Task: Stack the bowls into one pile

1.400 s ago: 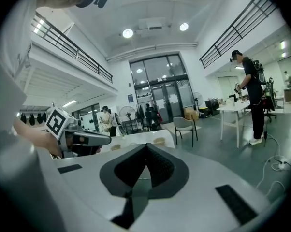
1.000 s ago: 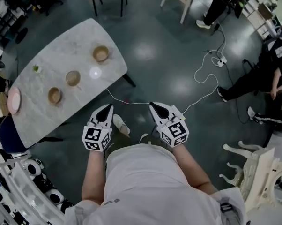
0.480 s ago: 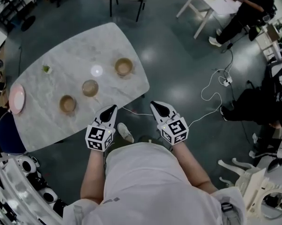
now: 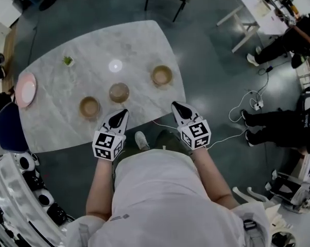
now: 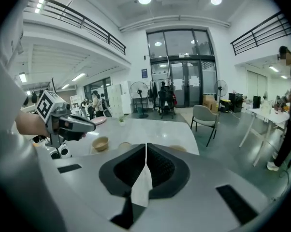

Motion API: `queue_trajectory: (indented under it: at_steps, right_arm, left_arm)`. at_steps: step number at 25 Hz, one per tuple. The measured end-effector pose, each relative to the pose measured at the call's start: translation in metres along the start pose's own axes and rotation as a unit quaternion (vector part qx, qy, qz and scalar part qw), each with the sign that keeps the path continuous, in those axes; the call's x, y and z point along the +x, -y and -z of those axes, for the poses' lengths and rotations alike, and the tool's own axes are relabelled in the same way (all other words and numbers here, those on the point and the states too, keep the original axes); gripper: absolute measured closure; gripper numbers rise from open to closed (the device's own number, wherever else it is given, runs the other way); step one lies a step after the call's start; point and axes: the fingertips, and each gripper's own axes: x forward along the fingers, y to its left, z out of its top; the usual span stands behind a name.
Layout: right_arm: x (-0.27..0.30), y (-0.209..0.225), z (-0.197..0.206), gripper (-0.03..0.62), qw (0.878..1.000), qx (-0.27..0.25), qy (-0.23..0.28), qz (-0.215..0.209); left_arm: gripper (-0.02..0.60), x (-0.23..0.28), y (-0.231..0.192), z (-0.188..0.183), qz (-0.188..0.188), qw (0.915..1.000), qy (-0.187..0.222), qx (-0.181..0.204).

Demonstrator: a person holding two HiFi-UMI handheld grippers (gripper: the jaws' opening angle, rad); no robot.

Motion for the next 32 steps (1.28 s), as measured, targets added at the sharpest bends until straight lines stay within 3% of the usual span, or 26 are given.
queue_trajectory:
  at_steps: [6,13,20,32]
  right_arm:
    - [0.043,0.009,0.006,0.562,0.998,-0.032,-0.054,-0.031]
    - [0.087,0.023,0.014,0.551,0.987,-0.084,-0.107,-0.087]
    - [0.124,0.044,0.032,0.545,0.971,-0.133,-0.147,-0.137]
    - [0.186,0.061,0.087,0.488,0.934,-0.210,-0.212,-0.198]
  left_arm:
    - [0.580,-0.018,-0.024,0.014,-0.058,0.9977,-0.005,-0.033]
    - [0.580,-0.038,-0.038,0.018,-0.145,0.9858,0.004,-0.085]
    - [0.580,-0.045,-0.032,0.023,-0.225,0.9658,0.003,-0.129]
    - [0.580,-0.052,-0.017,0.051,-0.337,0.9222,0.002,-0.189]
